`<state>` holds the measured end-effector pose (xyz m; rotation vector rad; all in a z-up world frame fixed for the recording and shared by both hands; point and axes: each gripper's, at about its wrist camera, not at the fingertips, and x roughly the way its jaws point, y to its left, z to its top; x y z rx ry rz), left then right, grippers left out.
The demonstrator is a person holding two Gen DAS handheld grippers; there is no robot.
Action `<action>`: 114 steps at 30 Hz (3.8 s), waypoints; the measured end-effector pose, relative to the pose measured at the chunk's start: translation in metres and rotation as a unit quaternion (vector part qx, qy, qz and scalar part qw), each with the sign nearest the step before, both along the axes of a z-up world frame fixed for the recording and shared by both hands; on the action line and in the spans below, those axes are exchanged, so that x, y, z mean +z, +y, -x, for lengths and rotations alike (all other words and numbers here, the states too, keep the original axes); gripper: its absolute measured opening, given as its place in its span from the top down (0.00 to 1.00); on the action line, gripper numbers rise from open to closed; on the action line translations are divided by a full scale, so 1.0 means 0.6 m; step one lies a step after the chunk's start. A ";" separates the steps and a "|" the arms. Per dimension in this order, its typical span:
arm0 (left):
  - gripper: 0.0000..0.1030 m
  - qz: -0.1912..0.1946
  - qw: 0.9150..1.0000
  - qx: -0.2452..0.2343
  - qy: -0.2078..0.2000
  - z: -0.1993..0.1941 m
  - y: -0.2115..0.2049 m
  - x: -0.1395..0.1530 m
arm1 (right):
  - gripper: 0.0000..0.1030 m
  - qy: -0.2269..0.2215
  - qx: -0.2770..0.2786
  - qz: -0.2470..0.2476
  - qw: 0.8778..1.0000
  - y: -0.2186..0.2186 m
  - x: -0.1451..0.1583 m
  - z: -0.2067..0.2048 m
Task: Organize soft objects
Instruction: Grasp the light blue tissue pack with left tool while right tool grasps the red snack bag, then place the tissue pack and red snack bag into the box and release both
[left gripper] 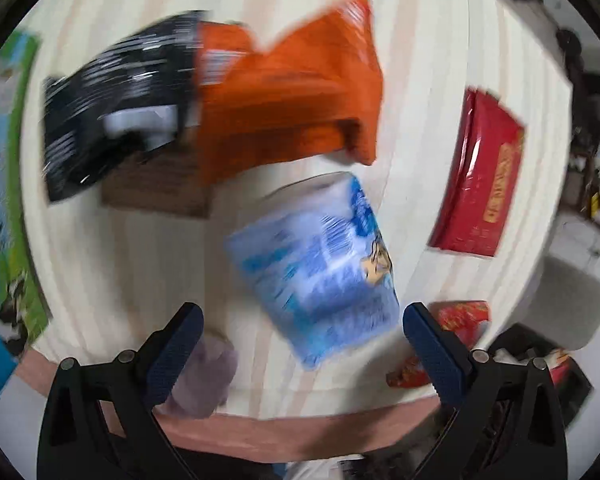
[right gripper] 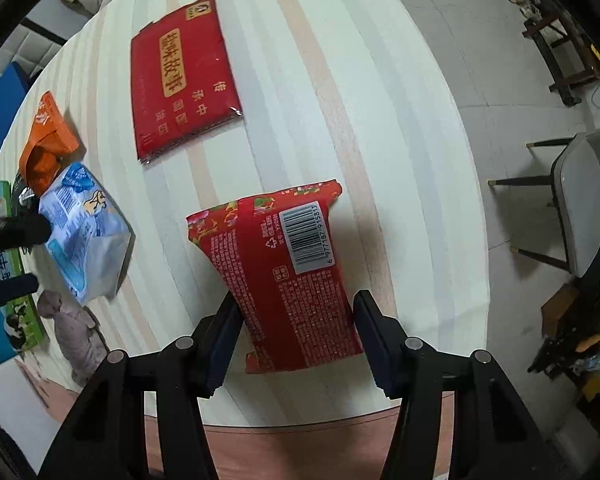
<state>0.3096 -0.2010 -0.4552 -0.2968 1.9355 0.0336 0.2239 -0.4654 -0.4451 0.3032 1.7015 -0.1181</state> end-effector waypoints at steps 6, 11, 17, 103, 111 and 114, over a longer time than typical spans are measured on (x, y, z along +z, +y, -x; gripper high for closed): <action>0.48 -0.025 0.998 -0.046 -0.019 -0.004 -0.024 -0.019 | 0.42 0.009 -0.016 0.002 1.000 -0.014 -0.021 -0.004; 0.63 -0.045 0.988 -0.135 -0.067 0.013 -0.055 0.017 | 0.44 0.021 -0.021 0.008 1.000 0.003 -0.057 -0.006; 0.72 -0.062 0.977 -0.177 -0.104 0.054 -0.064 0.057 | 0.52 0.014 -0.023 0.014 1.000 0.030 -0.050 -0.004; 0.02 -0.130 0.960 -0.019 -0.249 0.141 0.756 0.289 | 0.00 -0.146 0.168 0.010 0.975 0.865 0.193 -0.079; 0.01 -0.130 0.949 0.004 -0.287 0.213 0.747 0.351 | 0.00 -0.198 0.180 0.007 0.964 0.851 0.273 0.005; 0.01 -0.138 0.944 0.007 -0.301 0.236 0.741 0.370 | 0.00 -0.209 0.178 0.001 0.962 0.840 0.296 0.029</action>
